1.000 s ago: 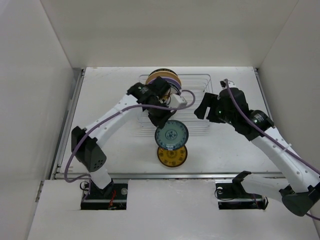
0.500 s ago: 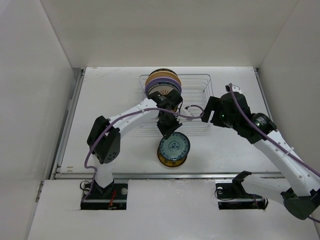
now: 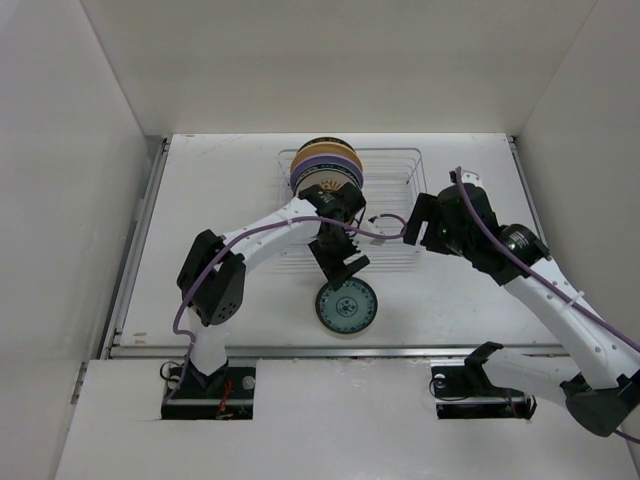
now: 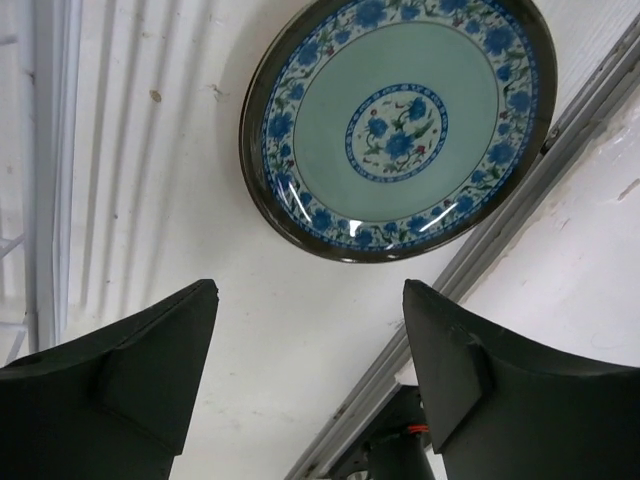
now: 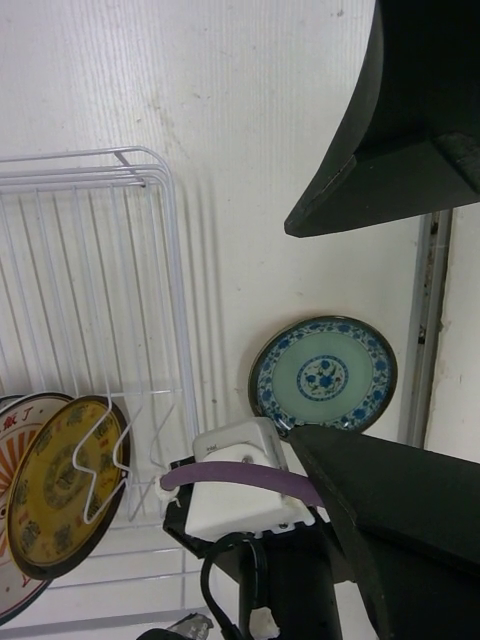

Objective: Unload the plates from the dish rack

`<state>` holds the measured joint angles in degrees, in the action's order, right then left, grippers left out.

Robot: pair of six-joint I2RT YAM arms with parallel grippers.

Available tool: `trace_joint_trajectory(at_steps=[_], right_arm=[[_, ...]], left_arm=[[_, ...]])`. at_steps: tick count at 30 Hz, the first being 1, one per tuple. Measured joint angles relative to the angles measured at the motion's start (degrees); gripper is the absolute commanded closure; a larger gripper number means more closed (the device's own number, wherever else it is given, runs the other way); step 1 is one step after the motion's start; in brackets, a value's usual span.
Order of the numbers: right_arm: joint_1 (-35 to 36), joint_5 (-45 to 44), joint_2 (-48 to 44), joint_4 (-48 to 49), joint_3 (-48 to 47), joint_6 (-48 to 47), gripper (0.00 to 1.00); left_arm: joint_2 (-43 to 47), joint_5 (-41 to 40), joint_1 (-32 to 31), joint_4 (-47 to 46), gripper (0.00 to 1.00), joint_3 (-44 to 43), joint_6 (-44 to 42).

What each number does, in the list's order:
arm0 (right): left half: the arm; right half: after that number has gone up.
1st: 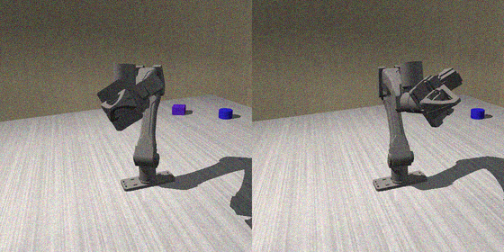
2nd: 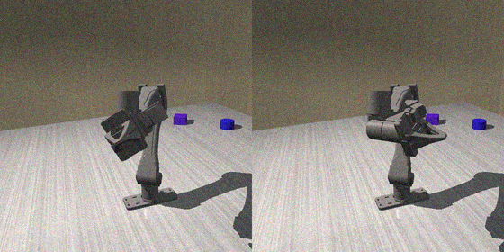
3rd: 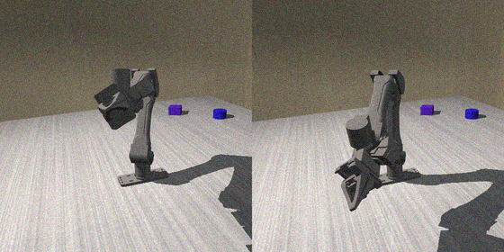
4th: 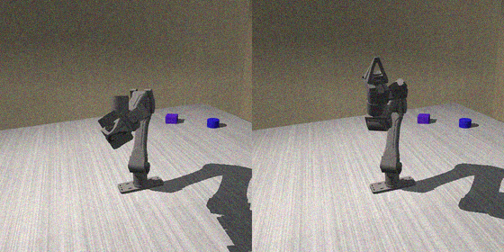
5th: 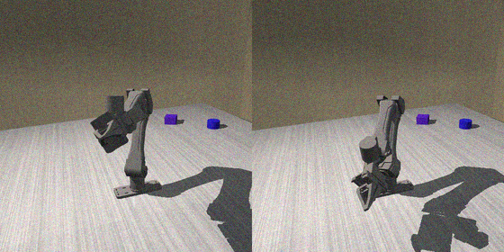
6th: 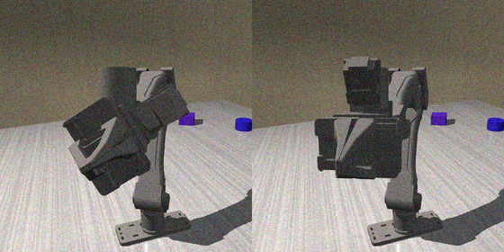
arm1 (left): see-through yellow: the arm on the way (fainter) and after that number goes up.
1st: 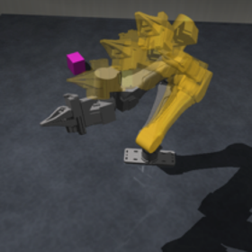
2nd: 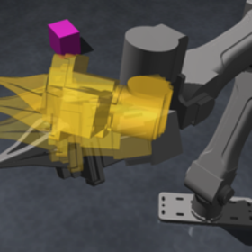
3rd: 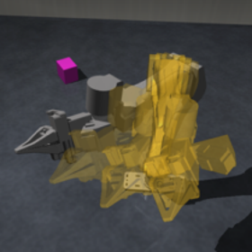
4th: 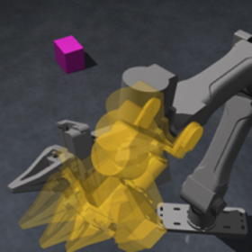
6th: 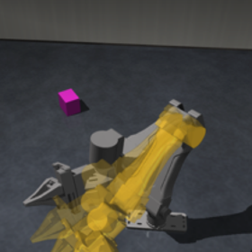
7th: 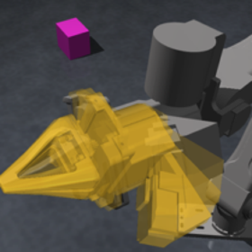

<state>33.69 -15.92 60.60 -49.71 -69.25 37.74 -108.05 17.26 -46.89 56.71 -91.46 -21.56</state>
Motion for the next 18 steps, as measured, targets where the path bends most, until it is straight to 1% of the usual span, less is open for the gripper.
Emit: trace_joint_trajectory(at_steps=[6,7,9,12,13,15,18], right_arm=[[0.00,-0.04,1.75,0.00,-0.44,-1.22,0.18],[0.00,-0.20,2.56,0.15,-0.87,-1.60,0.15],[0.00,-0.39,4.50,0.92,-2.08,-2.99,0.15],[0.00,0.31,8.07,4.13,-3.96,-7.30,0.15],[0.00,1.07,9.73,5.31,-4.94,-9.18,0.15],[0.02,2.58,14.29,7.63,-7.82,-12.90,0.15],[0.02,5.90,22.93,11.06,-13.20,-18.64,0.17]], left_arm=[[0.00,-0.66,0.68,3.58,0.28,-2.43,0.55],[0.24,-0.42,1.16,4.04,0.28,-3.19,0.66],[1.92,-0.39,2.80,4.20,0.28,-4.00,1.05],[7.82,-1.92,6.86,4.04,0.22,-4.04,1.79],[10.80,-3.21,8.33,3.63,0.22,-4.02,2.14],[16.81,-6.99,11.13,1.95,0.19,-3.41,3.17],[24.30,-13.73,14.08,0.39,0.18,-2.62,5.09]])
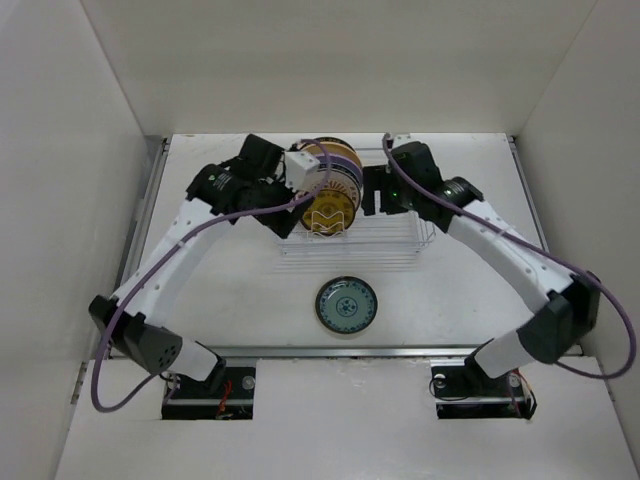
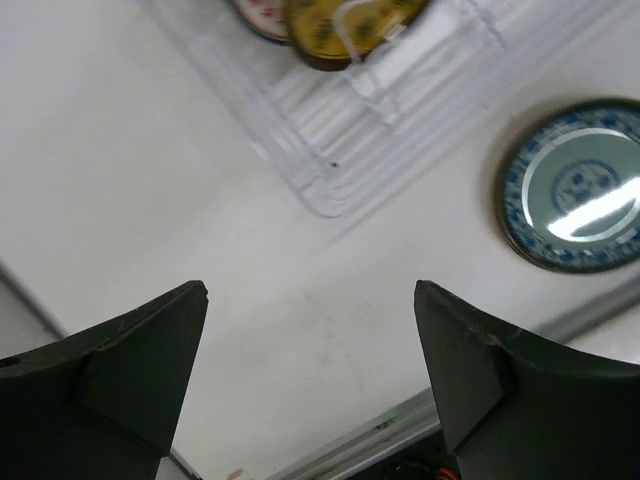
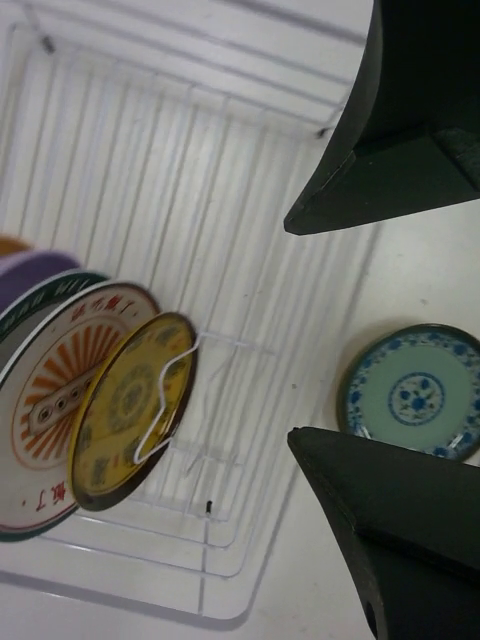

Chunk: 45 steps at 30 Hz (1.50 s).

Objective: Unload the plates from the dish rack

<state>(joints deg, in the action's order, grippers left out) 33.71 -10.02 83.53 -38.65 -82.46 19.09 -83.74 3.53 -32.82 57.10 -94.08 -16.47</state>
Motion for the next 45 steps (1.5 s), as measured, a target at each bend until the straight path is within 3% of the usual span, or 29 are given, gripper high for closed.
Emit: trace_joint_trajectory(at_steps=[6,10,16,25,29,30,34,42,45], right_arm=[[0.00,8.20,13.92,6.27,-5.81,-9.29,0.27],[0.00,10.54,21.90,7.67,-10.75,-13.62,0.29],[0.00,11.06,31.17,9.14,-18.34,-17.18,0.36],[-0.02,10.40,33.94,9.68,-19.93,-21.51,0.78],[0.22,11.39,33.75,10.47,-19.93,-23.58,1.00],[0.46,11.34,33.62,10.54,-19.91,-24.48,1.00],[0.50,11.41,33.16,10.80,-19.91,-25.57,1.00],[0.42,6.29,25.09,7.91,-20.09,-24.65,1.00],[0.31,3.50,18.69,5.44,-20.15,-22.40,1.00]], left_arm=[[0.61,-10.25,6.84,-2.29,0.18,0.52,5.79],[-4.04,-12.94,10.47,-2.62,0.18,0.55,8.57],[-7.69,-13.73,10.69,-2.62,0.18,0.55,9.73],[-17.46,-10.27,10.71,-2.69,0.19,0.26,11.54],[-24.28,-7.87,10.95,-2.69,0.33,-0.61,13.38],[-25.81,-7.10,11.04,-2.73,0.48,-1.25,14.01],[-30.86,-3.34,11.19,-2.40,0.87,-4.70,16.72],[-31.89,1.07,13.03,-2.69,0.89,-6.12,21.55],[-31.89,1.33,13.07,-2.69,0.99,-6.12,21.88]])
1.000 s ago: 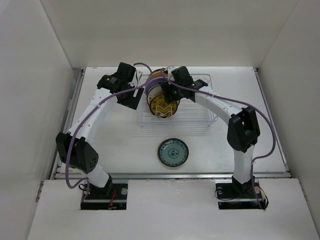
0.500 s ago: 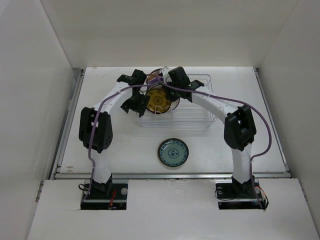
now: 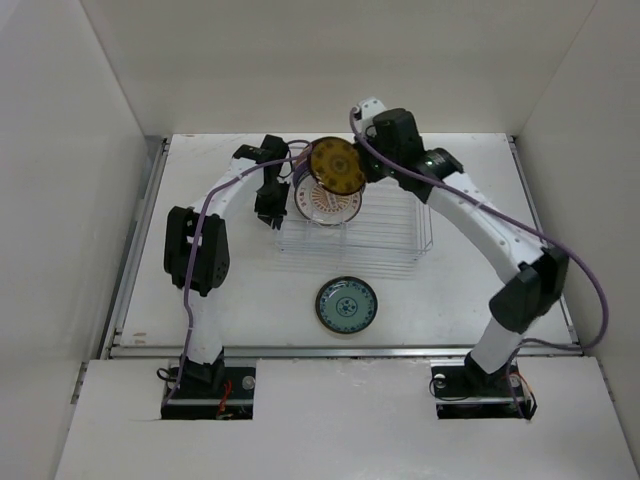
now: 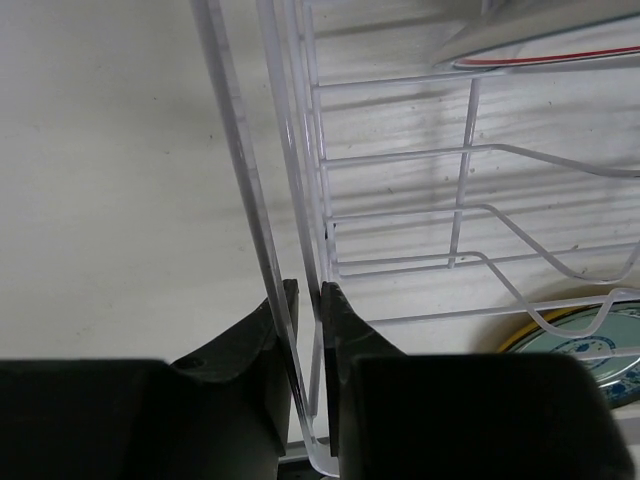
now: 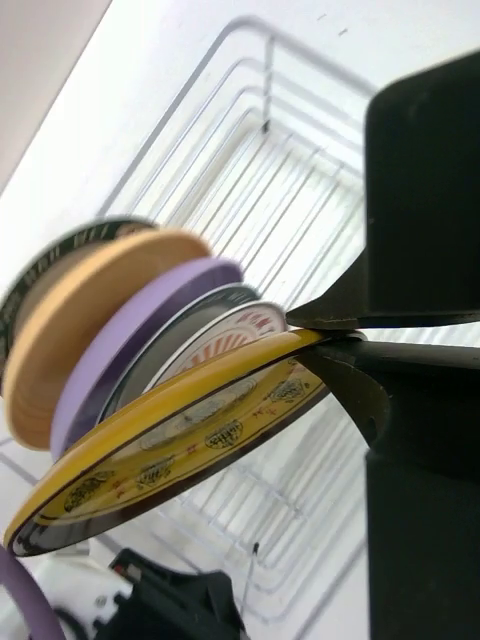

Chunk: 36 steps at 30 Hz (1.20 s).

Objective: Unload the plates from the dish rack

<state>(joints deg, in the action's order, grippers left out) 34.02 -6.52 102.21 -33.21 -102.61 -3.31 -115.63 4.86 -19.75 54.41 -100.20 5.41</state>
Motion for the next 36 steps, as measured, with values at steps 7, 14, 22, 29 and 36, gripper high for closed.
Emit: trace_joint_trajectory(at_steps=[7,14,22,29,36], right_arm=[[-0.63,2.86,-18.88,-6.97,9.29,7.28,1.00],[-0.57,18.43,-26.36,-9.77,30.51,15.87,1.00],[-0.59,24.63,-22.23,-9.68,43.89,22.40,1.00],[-0.35,25.40,-15.54,-6.64,43.87,23.71,0.94],[1.20,25.00,-12.07,-6.67,43.91,24.24,0.47]], left_arm=[[0.00,1.07,0.26,0.33,1.00,0.00,0.87],[0.00,7.58,3.37,0.74,1.00,0.00,5.20],[-0.04,9.18,4.26,0.68,1.00,-0.02,6.36],[0.17,10.75,4.50,-0.37,1.00,1.03,7.32],[0.74,13.18,4.94,-1.88,1.00,2.25,7.87]])
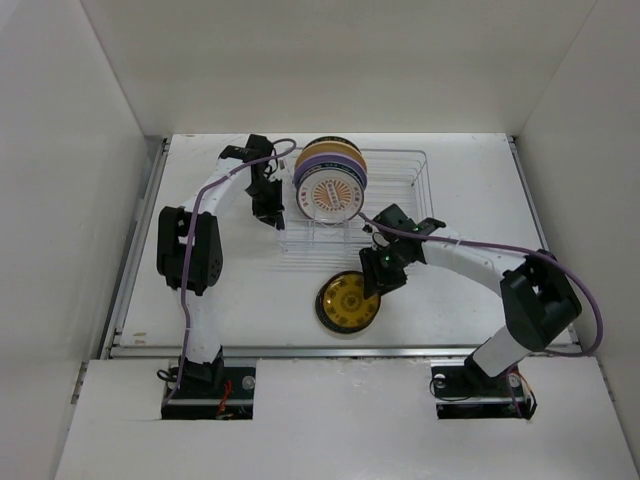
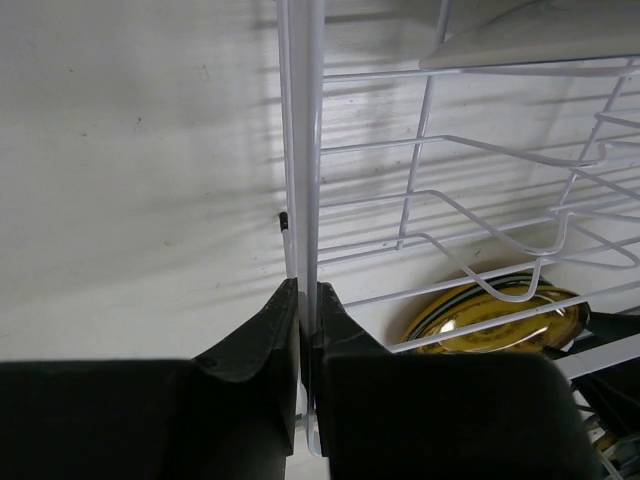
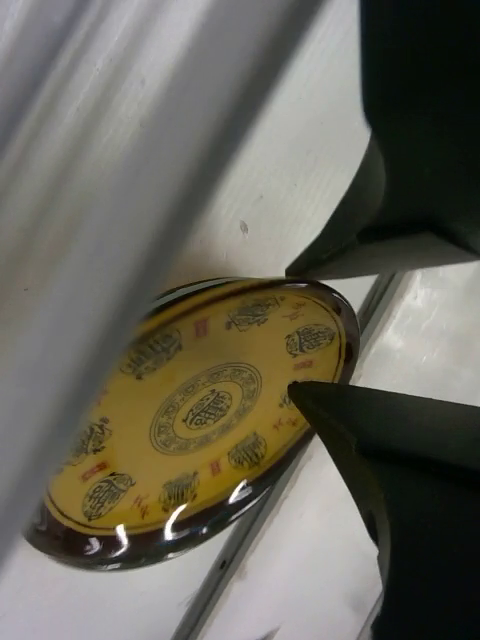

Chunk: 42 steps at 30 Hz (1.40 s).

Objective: Unload the plates from the dish rack

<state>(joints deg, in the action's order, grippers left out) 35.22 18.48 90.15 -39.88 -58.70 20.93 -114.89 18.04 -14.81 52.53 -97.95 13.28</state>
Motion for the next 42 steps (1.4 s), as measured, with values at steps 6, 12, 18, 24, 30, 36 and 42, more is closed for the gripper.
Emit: trace_joint_trajectory(at_steps=[6,12,18,24,30,36,42], right_arm=[[3.17,-4.00,1.40,-3.30,-2.10,-0.79,0.18],[3.48,-9.70,-0.83,-9.11,-10.32,-1.22,0.16],[3.50,-14.64,-6.05,-7.28,-25.00,-4.17,0.16],[3.39,-25.53,4.28,-2.27,-41.00,-9.92,0.34],[2.23,-30.91,18.23,1.77,-46.90,-15.30,0.51],[0.72,-32.52,24.35,3.19,-50.80,-21.24,0.50],[-0.35,-32.81,25.62,6.16,-53.81,-24.24,0.45]], left_arm=[[-0.11,0.04,-0.22,0.00,1.00,-0.15,0.72],[-0.39,-0.02,-0.22,0.42,1.00,-0.55,0.70],[-0.48,0.09,-0.22,0.57,0.93,-0.72,-0.17],[-1.03,0.22,0.52,0.94,0.65,-2.19,0.00],[-0.87,-2.05,1.05,1.07,0.49,-3.91,-1.18],[-0.87,-4.85,1.05,2.05,0.49,-4.59,-2.93],[-0.87,-6.49,1.05,2.82,0.49,-4.96,-4.31]])
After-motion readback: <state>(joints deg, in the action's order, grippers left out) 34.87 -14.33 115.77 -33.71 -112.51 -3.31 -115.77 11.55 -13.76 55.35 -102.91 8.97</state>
